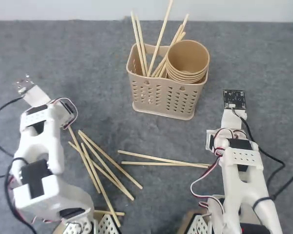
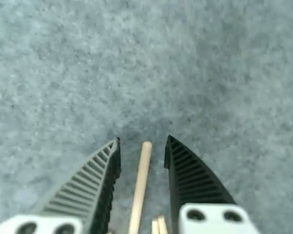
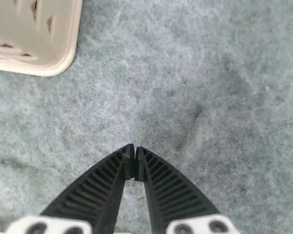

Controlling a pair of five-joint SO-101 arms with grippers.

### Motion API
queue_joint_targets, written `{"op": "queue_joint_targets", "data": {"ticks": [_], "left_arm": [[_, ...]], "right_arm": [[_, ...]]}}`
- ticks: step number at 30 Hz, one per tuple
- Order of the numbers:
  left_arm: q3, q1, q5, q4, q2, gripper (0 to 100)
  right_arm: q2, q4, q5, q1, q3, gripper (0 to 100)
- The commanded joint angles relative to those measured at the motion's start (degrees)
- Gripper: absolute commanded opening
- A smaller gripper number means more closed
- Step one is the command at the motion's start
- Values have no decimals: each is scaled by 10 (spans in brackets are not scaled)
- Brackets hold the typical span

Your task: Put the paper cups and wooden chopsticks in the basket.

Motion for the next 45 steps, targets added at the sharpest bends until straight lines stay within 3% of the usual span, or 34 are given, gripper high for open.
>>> {"op": "queue_joint_targets", "data": {"ticks": [1,8,12,22,34,37,42,45], "left_arm": [[9,22,-25,2,-5,145],[12,22,-25,4,-5,132],[14,23,-26,4,-4,1],[14,15,-25,2,-17,12],[-58,-192,-29,1,-256,12],[-53,-241,-47,-30,-308,12],[-56,-339,-72,-128,-349,12],[-54,-416,-73,-225,-349,12]], "right_arm": [[-12,-4,4,-10,-3,8],[-12,-3,4,-10,-3,8],[-12,-3,4,-10,-3,8],[-12,-3,4,-10,-3,8],[-14,13,6,-11,-3,8],[-14,21,6,-15,-3,8],[-19,58,11,-104,0,8],[-33,113,67,-195,0,8]]}}
